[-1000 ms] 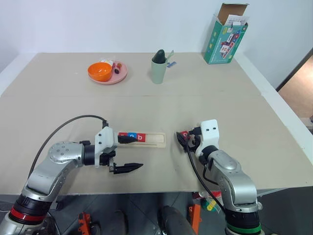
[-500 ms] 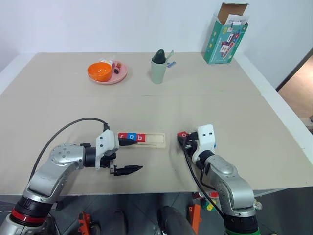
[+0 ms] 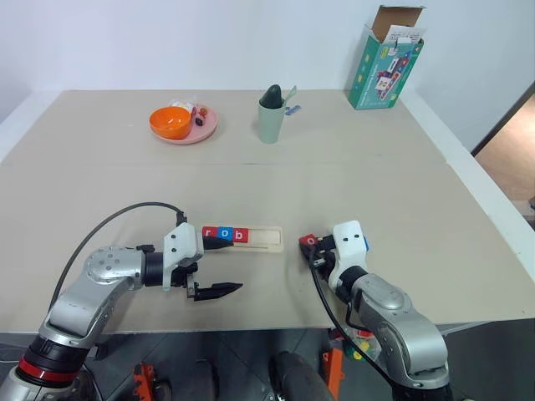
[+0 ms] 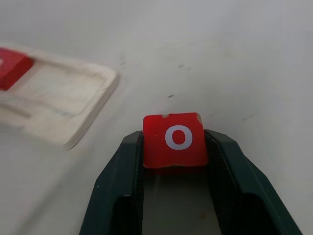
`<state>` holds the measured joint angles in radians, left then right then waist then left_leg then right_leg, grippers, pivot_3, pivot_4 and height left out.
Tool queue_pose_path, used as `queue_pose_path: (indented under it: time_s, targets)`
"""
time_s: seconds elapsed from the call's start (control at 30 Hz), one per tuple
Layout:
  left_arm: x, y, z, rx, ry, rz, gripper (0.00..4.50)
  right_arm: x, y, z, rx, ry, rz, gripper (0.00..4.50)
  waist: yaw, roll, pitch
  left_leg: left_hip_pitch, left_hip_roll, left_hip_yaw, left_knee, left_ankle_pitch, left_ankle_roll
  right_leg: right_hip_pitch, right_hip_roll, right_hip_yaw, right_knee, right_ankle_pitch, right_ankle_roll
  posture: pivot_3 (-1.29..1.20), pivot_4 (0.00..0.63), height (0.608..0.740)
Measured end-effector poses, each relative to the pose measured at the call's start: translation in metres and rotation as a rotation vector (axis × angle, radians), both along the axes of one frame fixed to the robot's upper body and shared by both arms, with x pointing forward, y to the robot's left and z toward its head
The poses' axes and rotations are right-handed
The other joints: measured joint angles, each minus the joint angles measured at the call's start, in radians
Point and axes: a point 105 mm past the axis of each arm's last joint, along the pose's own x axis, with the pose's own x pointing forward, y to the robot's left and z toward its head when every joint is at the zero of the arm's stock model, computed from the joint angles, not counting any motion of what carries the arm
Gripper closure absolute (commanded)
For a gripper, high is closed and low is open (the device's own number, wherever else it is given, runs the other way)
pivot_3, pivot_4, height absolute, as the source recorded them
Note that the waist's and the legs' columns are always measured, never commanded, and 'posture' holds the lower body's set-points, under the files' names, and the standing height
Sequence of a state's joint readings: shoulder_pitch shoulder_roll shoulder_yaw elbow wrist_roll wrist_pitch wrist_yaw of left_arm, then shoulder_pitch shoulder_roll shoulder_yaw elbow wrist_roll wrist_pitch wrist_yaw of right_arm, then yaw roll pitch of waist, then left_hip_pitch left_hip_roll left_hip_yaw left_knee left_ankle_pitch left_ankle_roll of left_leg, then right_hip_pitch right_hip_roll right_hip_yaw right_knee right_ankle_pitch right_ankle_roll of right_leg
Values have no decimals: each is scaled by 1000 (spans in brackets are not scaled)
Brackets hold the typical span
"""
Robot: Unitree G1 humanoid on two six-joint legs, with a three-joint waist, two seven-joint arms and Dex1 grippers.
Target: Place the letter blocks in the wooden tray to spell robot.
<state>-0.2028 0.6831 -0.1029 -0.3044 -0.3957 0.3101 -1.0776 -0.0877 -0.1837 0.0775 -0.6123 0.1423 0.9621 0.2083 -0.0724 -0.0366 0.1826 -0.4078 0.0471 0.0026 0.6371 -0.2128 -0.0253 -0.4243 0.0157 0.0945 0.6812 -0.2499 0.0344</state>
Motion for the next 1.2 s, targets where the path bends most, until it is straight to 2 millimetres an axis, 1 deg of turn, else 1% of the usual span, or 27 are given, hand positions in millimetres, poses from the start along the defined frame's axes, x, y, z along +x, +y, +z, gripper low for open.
queue_pose_path:
  time_s: [0.3,0.37,0.47,0.57,0.6,0.7,0.77,0.8,0.83,0.9,0.93,0.97,1.07,1.13,1.2]
  targets:
    - [0,3,-3,26,-5,6,0,1,5,3,2,34,-23,3306,-1,-1,-1,0,0,0,0,0,0,0,0,0,0,0,0,0,150,740]
    - [0,4,-3,30,-7,7,0,2,6,3,6,42,-22,2297,-1,-1,-1,0,0,0,0,0,0,0,0,0,0,0,0,0,150,740]
    - [0,5,-3,38,-15,7,0,2,8,4,12,49,-8,1340,-2,-1,-1,0,0,0,0,0,0,0,0,0,0,0,0,0,150,740]
    - [1,6,-3,42,-15,8,0,3,8,9,20,60,25,251,-2,-1,0,0,0,1,0,0,0,0,0,0,0,0,0,0,150,740]
    - [1,6,-4,43,-16,8,0,4,3,14,7,58,39,70,-1,-1,0,-1,-1,1,0,0,0,0,-1,0,0,0,0,0,150,740]
    - [1,7,-5,49,-17,9,0,9,-11,32,-35,31,90,70,-1,-1,0,-1,-1,2,0,0,0,0,-2,1,-1,0,1,0,150,740]
    - [2,6,-7,49,-17,9,0,13,-15,49,-86,13,226,70,-2,1,1,-1,-1,3,0,0,0,0,-2,2,-1,0,1,0,150,740]
    - [2,5,-7,45,-16,9,0,15,-17,56,-98,1,263,70,-2,1,1,0,-2,3,0,0,0,0,-2,2,-1,0,1,0,150,740]
    - [4,4,-8,35,-18,8,0,19,-19,65,-134,-28,356,70,-2,1,1,0,-1,1,1,0,1,1,-1,0,-1,0,1,0,150,740]
    - [5,2,-7,26,-26,4,0,23,-20,69,-179,-41,507,70,-2,0,1,0,-1,1,0,-1,1,1,0,0,-2,0,1,0,150,740]
    - [5,1,-6,19,-32,2,0,25,-19,67,-173,-37,591,70,-2,0,1,0,-1,1,0,-1,2,1,0,0,-2,0,0,0,150,740]
    - [6,0,-5,14,-36,1,0,26,-18,64,-167,-33,634,70,-2,0,1,0,0,1,0,-1,2,1,1,0,-1,0,0,0,150,740]
    - [6,-3,-5,-2,-38,1,0,31,-16,48,-227,-29,822,70,-4,0,1,0,0,1,-1,-1,2,0,1,0,-1,-1,0,0,150,740]
    - [5,-3,-6,-4,-35,1,0,37,-21,35,-310,-18,953,70,-4,0,1,0,0,1,0,-1,2,0,0,0,-1,-1,1,0,150,740]
    - [5,-3,-8,-4,-29,5,0,40,-25,29,-328,-18,1021,70,-4,0,1,0,-1,1,0,-1,2,1,0,0,-1,0,1,0,150,740]
